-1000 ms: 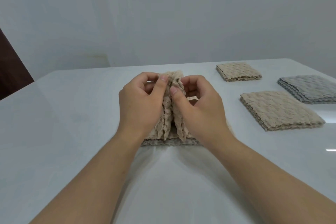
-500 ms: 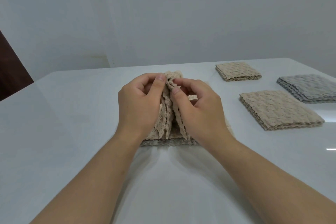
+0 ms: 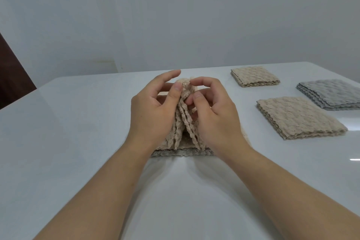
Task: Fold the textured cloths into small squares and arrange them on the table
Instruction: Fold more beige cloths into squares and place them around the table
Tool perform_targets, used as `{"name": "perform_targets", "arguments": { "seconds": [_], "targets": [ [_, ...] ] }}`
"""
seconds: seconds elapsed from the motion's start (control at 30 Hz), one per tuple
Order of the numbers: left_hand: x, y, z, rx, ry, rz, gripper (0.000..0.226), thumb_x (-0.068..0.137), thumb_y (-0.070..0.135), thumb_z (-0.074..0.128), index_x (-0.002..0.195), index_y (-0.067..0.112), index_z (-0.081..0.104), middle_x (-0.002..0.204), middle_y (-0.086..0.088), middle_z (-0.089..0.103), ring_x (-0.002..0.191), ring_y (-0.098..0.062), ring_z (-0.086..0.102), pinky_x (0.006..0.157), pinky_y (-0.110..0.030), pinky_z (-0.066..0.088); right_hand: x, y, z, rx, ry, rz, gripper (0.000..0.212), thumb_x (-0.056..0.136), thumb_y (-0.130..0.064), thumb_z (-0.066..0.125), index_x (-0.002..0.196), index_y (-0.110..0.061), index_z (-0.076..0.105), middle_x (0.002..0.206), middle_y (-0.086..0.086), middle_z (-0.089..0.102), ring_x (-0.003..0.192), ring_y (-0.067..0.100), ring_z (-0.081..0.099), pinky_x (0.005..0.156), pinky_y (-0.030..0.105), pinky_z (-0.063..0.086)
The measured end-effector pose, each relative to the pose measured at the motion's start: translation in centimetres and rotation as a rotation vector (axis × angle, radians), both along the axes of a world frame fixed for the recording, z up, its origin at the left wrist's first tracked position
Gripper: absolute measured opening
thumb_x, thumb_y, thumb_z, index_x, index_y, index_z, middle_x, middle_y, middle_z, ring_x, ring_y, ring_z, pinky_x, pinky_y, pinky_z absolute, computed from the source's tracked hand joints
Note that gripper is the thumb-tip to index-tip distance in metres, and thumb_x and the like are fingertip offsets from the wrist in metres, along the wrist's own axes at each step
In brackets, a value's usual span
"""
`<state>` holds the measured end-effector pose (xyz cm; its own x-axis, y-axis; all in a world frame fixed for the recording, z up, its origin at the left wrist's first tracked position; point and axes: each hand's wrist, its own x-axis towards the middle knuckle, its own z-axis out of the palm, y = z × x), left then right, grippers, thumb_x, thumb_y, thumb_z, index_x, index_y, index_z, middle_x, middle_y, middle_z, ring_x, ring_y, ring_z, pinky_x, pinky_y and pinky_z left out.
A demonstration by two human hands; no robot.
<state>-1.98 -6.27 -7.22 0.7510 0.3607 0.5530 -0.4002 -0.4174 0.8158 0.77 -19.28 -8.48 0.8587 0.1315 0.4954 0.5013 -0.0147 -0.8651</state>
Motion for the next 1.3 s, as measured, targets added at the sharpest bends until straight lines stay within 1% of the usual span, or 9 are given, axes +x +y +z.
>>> {"name": "perform_targets", "arguments": {
  "seconds": [0.2, 0.33, 0.5, 0.7, 0.83, 1.0, 1.07, 1.17, 1.3],
  "targets": [
    [0.4, 0.2, -0.3, 0.155, -0.018, 0.002, 0.02, 0.102, 0.026, 0.06, 0.116, 0.031, 0.074, 0.107, 0.009, 0.068, 0.094, 0.0, 0.066, 0.081, -0.012, 0.048, 0.1, 0.1, -0.2, -0.016, -0.02, 0.012, 0.025, 0.103, -0.017, 0.048, 0.109, -0.038, 0.06, 0.084, -0.007, 0.069, 0.079, 0.014, 0.067, 0.08, 0.052, 0.055],
    [0.4, 0.1, -0.4, 0.093, -0.004, 0.004, 0.009, 0.1, 0.028, 0.063, 0.102, 0.034, 0.07, 0.104, 0.007, 0.07, 0.089, -0.006, 0.07, 0.076, -0.02, 0.051, 0.1, 0.1, -0.1, -0.013, -0.02, 0.018, 0.027, 0.103, -0.015, 0.048, 0.108, -0.039, 0.06, 0.085, -0.008, 0.069, 0.08, 0.012, 0.067, 0.081, 0.05, 0.056],
    [0.4, 0.1, -0.3, 0.065, -0.037, 0.035, 0.005, 0.098, 0.03, 0.066, 0.103, 0.03, 0.068, 0.106, 0.007, 0.069, 0.091, -0.006, 0.07, 0.078, -0.024, 0.054, 0.2, 0.1, -0.1, 0.001, -0.02, 0.03, 0.028, 0.103, -0.014, 0.048, 0.109, -0.039, 0.06, 0.087, -0.006, 0.069, 0.083, 0.013, 0.067, 0.081, 0.051, 0.056],
    [0.3, 0.0, -0.1, 0.051, -0.036, 0.029, 0.014, 0.098, 0.035, 0.065, 0.111, 0.031, 0.068, 0.101, 0.014, 0.07, 0.091, -0.006, 0.07, 0.081, -0.025, 0.055, 0.3, 0.2, -0.2, 0.022, -0.004, 0.048, 0.031, 0.101, -0.008, 0.046, 0.112, -0.033, 0.063, 0.09, -0.005, 0.071, 0.087, 0.013, 0.067, 0.084, 0.051, 0.056],
    [0.1, 0.0, 0.0, 0.053, -0.031, 0.033, 0.028, 0.087, 0.044, 0.075, 0.113, 0.039, 0.065, 0.103, 0.018, 0.068, 0.096, -0.007, 0.068, 0.079, -0.025, 0.055, 0.2, 0.1, -0.1, 0.06, 0.038, 0.127, 0.042, 0.093, 0.005, 0.044, 0.112, -0.028, 0.061, 0.095, -0.002, 0.074, 0.087, 0.019, 0.07, 0.082, 0.051, 0.058],
    [0.2, 0.4, 0.1, 0.062, -0.072, 0.111, 0.029, 0.09, 0.023, 0.075, 0.11, 0.041, 0.064, 0.102, 0.022, 0.066, 0.095, -0.002, 0.067, 0.078, -0.028, 0.058, 0.3, -0.1, 0.3, 0.238, 0.159, 0.29, 0.046, 0.082, 0.017, 0.038, 0.105, -0.019, 0.056, 0.094, 0.008, 0.074, 0.095, 0.022, 0.072, 0.083, 0.045, 0.058],
    [0.2, 0.7, 0.3, 0.06, -0.1, 0.134, 0.027, 0.093, 0.02, 0.071, 0.11, 0.04, 0.063, 0.103, 0.022, 0.066, 0.094, -0.004, 0.067, 0.077, -0.026, 0.057, 0.4, -0.2, 0.3, 0.245, 0.125, 0.208, 0.044, 0.082, 0.014, 0.04, 0.103, -0.021, 0.056, 0.094, 0.007, 0.074, 0.093, 0.023, 0.072, 0.079, 0.046, 0.058],
    [0.2, 1.4, 0.7, 0.064, -0.137, 0.161, 0.03, 0.096, 0.015, 0.066, 0.11, 0.042, 0.062, 0.105, 0.02, 0.064, 0.094, -0.006, 0.067, 0.077, -0.021, 0.055, 0.8, -1.0, 0.3, 0.106, -0.014, -0.081, 0.036, 0.087, 0.004, 0.051, 0.104, -0.028, 0.058, 0.098, -0.006, 0.068, 0.092, 0.011, 0.064, 0.074, 0.031, 0.053],
    [0.2, 2.5, 1.2, 0.035, -0.194, 0.139, 0.037, 0.097, 0.008, 0.062, 0.112, 0.042, 0.061, 0.109, 0.011, 0.065, 0.092, -0.009, 0.066, 0.077, -0.019, 0.053, 2.0, -1.8, 0.2, -0.154, -0.126, -0.181, 0.042, 0.085, -0.019, 0.062, 0.122, -0.038, 0.059, 0.126, -0.014, 0.05, 0.12, 0.004, 0.049, 0.098, 0.031, 0.047]
  ]
}}
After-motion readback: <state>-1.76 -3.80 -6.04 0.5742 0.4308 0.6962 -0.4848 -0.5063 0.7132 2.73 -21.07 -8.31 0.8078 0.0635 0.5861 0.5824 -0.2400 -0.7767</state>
